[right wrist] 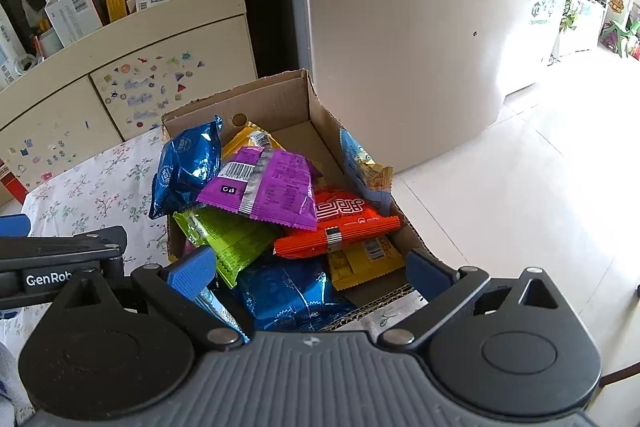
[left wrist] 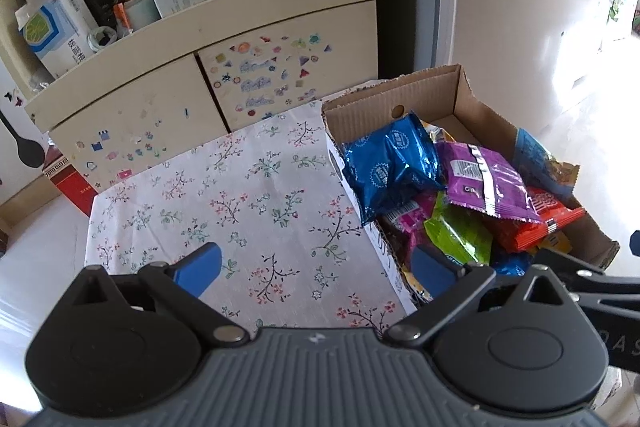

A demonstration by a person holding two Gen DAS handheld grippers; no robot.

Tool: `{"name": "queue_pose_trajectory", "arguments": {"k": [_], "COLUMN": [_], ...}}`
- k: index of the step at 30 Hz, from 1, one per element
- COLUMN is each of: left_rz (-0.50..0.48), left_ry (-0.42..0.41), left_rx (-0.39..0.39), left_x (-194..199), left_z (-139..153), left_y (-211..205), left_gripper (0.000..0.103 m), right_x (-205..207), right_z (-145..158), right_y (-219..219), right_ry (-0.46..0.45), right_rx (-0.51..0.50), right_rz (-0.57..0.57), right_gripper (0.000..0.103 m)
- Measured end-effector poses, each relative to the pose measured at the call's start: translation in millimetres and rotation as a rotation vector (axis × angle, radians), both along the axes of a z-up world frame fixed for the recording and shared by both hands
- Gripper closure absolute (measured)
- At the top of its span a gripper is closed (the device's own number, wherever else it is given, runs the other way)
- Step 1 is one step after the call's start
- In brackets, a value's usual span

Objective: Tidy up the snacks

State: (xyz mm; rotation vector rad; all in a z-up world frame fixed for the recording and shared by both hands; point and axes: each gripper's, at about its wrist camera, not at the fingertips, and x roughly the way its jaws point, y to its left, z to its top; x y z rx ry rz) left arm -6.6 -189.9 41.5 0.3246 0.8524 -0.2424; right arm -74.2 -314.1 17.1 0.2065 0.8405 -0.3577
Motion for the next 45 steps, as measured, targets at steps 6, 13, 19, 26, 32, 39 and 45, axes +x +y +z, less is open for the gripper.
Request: {"name": "queue_pose_trajectory", "arguments": {"k": [6,13,19,26,32,39,45], "left_rz": [-0.012,-0.023,-0.030,-0.044,-0.044,-0.036,-0.030], "left_ry": [-0.012,-0.015,0.009,0.015,0.025,0.021,0.026], "left_rx": [0.023,0.045,0.031,0.037,0.024,0.020,0.013], "left_x": [0.9,3.0,7.2,8.6,9.4,7.8,5.8], "left_z": [0.5,-0.6,-2.9,-4.8,-5.2,-4.4,-1.9], "left_y": [-3.0,-6.8,-6.5,-6.9,-4.0,1.2,12.0], "left_gripper": [0.002,0.003,0.003,0.003,0.003,0.003,0.004], "right_x": [0.8,2.5,3.8,5.2,5.2,4.8,3.9], "right_z": [-0.5,-1.1,-1.2,-2.5,-2.6,-1.5,-0.8], "right_y": [-0.3,-1.1,-2.1,-0.6,0.3,6.0,13.3], "right_ry": [0.008,0.016,0.026,0.033,0.032,0.031,0.024], "right_rx": [0.001,-0.001,-0.003,-0.007,-0.006,-0.017,-0.008], "right_rz": [-0.013,-0.020,-0.030,-0.028,-0.026,-0.020,0.008], "right_gripper": [0.000,0.000,0.000,0.000,0.000,0.000,0.000]}}
